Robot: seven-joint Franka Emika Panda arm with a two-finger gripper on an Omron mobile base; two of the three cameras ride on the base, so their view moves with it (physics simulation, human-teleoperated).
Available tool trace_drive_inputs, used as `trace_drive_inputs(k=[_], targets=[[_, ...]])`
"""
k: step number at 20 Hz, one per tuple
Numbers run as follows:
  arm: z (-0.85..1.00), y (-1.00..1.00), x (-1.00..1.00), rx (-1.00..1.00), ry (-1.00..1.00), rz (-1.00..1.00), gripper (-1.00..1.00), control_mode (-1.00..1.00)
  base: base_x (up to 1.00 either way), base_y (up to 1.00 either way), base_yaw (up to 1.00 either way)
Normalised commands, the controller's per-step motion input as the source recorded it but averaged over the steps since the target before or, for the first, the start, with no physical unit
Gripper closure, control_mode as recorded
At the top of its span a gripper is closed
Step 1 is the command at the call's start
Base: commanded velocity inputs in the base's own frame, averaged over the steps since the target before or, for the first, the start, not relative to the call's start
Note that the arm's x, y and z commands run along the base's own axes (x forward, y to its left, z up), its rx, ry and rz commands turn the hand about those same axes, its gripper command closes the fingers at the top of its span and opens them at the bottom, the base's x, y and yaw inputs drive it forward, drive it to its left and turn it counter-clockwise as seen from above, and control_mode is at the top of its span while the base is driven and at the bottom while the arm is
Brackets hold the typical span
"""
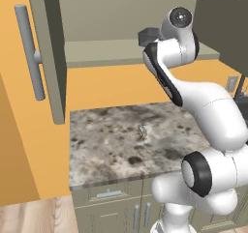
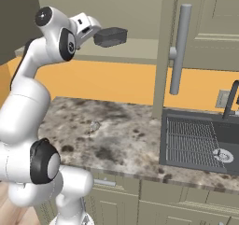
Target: Retrieve the tupperware from the cabinet, then place the raw meat into the tupperware to avoid contamination.
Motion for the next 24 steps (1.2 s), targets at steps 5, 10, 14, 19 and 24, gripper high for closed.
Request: trace_drive_inputs(k=[5, 10, 14, 19, 24], targets=[[0.0, 0.0, 0.22, 0.0, 0.01, -0.01, -1.0, -1.0, 0.0, 0.0, 0.0], [0.0, 0.0, 0.2, 0.0, 0.02, -0.01, -1.0, -1.0, 0.0, 0.0, 0.0], [0.0, 0.0, 0.19, 0.0, 0.02, -0.01, -1.0, -1.0, 0.0, 0.0, 0.0], [0.0, 0.0, 0.19, 0.0, 0.02, -0.01, -1.0, -1.0, 0.0, 0.0, 0.0], [0.0, 0.0, 0.17, 0.0, 0.0, 0.0, -1.0, -1.0, 0.0, 0.0, 0.0]])
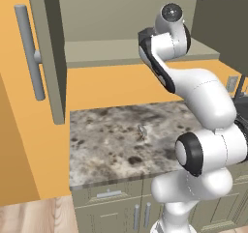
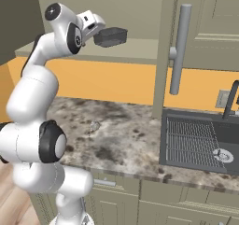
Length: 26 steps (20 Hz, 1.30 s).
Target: Retrieve the tupperware from the cabinet, then place the raw meat into the tupperware to avoid contamination.
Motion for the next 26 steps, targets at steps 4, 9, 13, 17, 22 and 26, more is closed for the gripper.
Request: trace_drive_inputs(k=[4, 9, 13, 17, 22, 26], targets=[[0.0, 0.0, 0.2, 0.0, 0.0, 0.0, -1.0, -1.0, 0.0, 0.0, 0.0], [-0.02, 0.0, 0.21, 0.0, 0.0, 0.0, -1.0, -1.0, 0.0, 0.0, 0.0], [-0.06, 0.0, 0.22, 0.0, 0.0, 0.0, -1.0, -1.0, 0.0, 0.0, 0.0], [-0.07, 0.0, 0.23, 0.0, 0.0, 0.0, -1.0, -1.0, 0.0, 0.0, 0.0], [-0.04, 0.0, 0.23, 0.0, 0.0, 0.0, -1.0, -1.0, 0.0, 0.0, 0.0], [0.0, 0.0, 0.22, 0.0, 0.0, 0.0, -1.0, -1.0, 0.0, 0.0, 0.0]])
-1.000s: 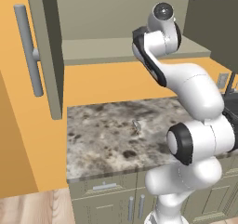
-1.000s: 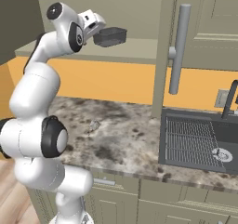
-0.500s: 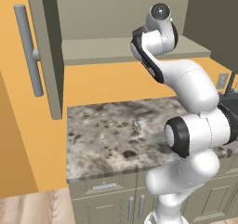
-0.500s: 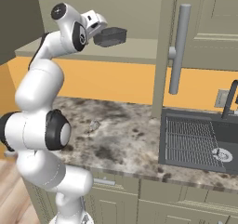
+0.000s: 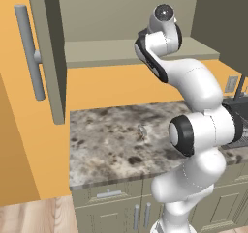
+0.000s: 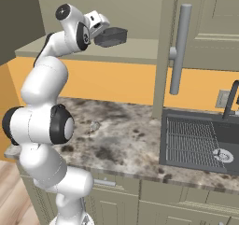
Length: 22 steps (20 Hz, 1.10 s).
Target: Retrieve the tupperware from the cabinet, then place the raw meat into the tupperware to avoid contamination.
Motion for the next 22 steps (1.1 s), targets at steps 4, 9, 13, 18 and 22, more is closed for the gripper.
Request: trace_drive_inputs(k=[4, 9, 13, 18, 22], targets=[[0.0, 0.0, 0.22, 0.0, 0.0, 0.0, -1.0, -1.0, 0.0, 0.0, 0.0], [0.0, -0.01, 0.19, 0.0, 0.0, 0.0, -1.0, -1.0, 0.0, 0.0, 0.0], [0.0, 0.0, 0.09, 0.0, 0.01, 0.0, -1.0, -1.0, 0.0, 0.0, 0.0], [-0.01, 0.0, 0.05, 0.0, 0.01, 0.0, -1.0, -1.0, 0.0, 0.0, 0.0], [-0.05, 0.0, 0.06, 0.0, 0.0, 0.0, -1.0, -1.0, 0.0, 0.0, 0.0]])
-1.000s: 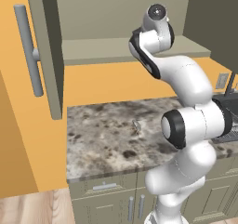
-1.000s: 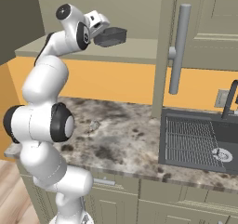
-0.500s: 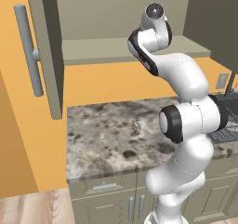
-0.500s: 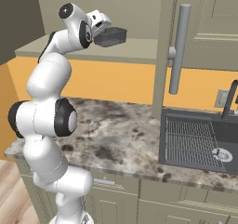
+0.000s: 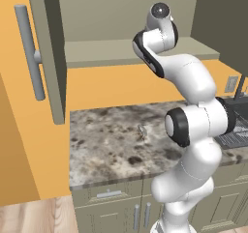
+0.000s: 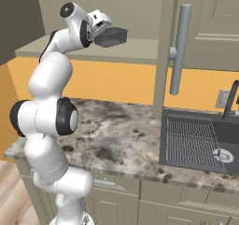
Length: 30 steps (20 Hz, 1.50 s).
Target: Retrieve the tupperware from the cabinet, then place the raw meat into the tupperware to avoid contamination.
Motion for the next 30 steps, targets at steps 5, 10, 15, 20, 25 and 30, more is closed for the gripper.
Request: trace_drive_inputs(k=[5, 10, 15, 20, 25, 30], targets=[[-0.08, 0.0, 0.05, 0.0, 0.0, 0.0, -1.0, -1.0, 0.0, 0.0, 0.0], [-0.06, 0.0, 0.07, 0.0, 0.01, 0.0, -1.0, -1.0, 0.0, 0.0, 0.0], [-0.03, 0.0, 0.08, 0.0, 0.01, 0.0, 1.0, -1.0, 0.0, 0.0, 0.0], [-0.01, 0.0, 0.05, 0.0, 0.01, 0.0, 1.0, -1.0, 0.0, 0.0, 0.0], [0.0, 0.0, 0.03, 0.0, 0.02, 0.0, 1.0, -1.0, 0.0, 0.0, 0.0], [0.0, 0.0, 0.0, 0.0, 0.0, 0.0, 1.0, -1.0, 0.0, 0.0, 0.0]])
